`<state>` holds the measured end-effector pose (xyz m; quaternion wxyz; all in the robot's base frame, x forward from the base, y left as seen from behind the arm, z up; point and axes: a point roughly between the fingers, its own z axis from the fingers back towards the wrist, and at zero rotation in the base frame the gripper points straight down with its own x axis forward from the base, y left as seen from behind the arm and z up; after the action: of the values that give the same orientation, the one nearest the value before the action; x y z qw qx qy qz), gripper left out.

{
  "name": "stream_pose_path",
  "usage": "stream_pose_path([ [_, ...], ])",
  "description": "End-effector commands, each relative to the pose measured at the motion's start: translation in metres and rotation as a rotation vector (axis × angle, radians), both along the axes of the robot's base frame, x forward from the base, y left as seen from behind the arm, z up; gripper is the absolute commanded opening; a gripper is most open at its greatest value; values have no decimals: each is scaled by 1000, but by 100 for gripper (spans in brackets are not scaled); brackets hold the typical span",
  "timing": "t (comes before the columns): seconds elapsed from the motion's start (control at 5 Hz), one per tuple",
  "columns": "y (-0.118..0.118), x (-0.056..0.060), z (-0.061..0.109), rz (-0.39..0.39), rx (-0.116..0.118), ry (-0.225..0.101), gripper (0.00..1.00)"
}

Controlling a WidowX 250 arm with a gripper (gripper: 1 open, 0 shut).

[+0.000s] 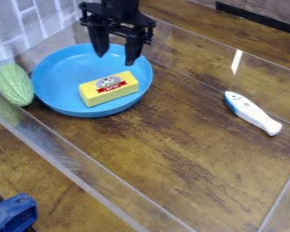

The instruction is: Put the yellow brick in the blue tray

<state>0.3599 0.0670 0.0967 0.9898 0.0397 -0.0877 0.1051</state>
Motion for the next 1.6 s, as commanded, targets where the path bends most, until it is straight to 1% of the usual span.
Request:
stream_pose_path([
  [0.0,12,6,19,10,16,-53,100],
  [0.2,14,5,21,3,13,-45,100],
  [0.8,18,4,8,-37,4,-20,100],
  [1.4,21,6,3,-62,-5,-11,100],
])
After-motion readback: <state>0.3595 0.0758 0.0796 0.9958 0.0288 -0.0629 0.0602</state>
